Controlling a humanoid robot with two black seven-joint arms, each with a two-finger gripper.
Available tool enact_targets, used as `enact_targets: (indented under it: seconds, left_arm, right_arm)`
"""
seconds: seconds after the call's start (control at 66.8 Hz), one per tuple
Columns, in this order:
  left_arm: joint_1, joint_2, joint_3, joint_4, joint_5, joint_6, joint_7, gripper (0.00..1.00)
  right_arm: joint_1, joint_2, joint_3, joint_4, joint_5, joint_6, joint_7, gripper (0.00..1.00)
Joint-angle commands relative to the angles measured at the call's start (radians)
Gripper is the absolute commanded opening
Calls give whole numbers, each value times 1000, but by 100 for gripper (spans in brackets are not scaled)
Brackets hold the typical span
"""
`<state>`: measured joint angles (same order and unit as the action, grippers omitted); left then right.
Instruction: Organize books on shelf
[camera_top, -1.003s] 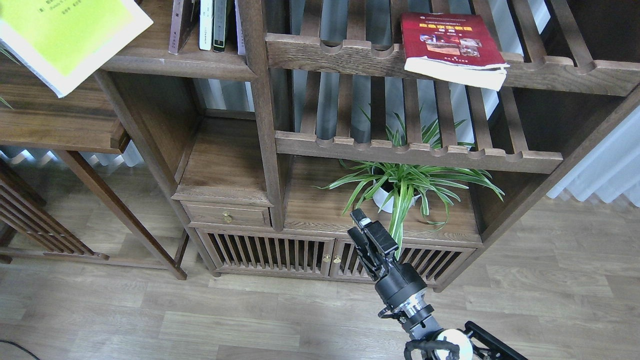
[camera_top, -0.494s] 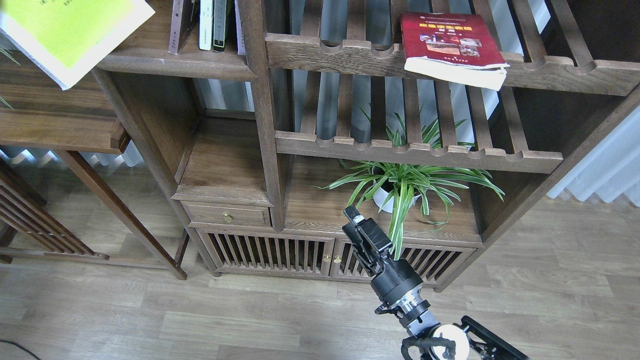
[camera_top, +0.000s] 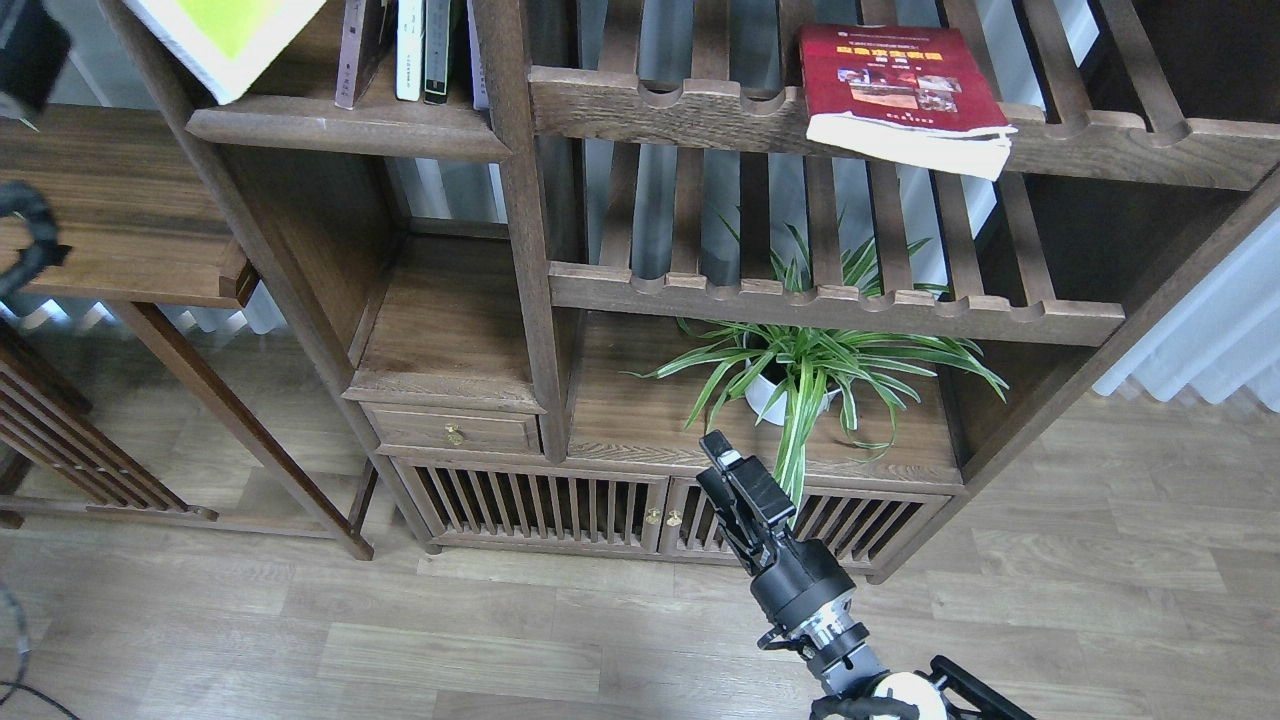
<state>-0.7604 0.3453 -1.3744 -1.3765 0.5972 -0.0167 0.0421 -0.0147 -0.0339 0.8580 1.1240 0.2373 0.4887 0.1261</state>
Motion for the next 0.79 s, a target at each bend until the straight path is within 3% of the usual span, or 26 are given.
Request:
enact_targets:
  seconds: [0.0, 0.15, 0.359, 0.524, 0.779]
  left_arm:
    - [-30, -52, 1, 1, 105, 58, 12, 0]
    - [-57, -57, -3, 1, 177, 139, 12, 0]
    - [-62, -28, -2, 37, 202, 130, -10, 0]
    - [-88, -26, 3, 108, 202, 130, -85, 0]
    - [-163, -26, 77, 221, 200, 127, -165, 1]
  right_arm:
    - [10, 19, -1, 0, -3, 0, -3, 82]
    - [41, 17, 1, 0, -1, 0, -2, 82]
    - [50, 16, 3, -6, 2, 0, 0, 82]
    - [50, 12, 9, -6, 2, 0, -2, 82]
    - [48, 11, 10, -7, 4, 0, 0, 82]
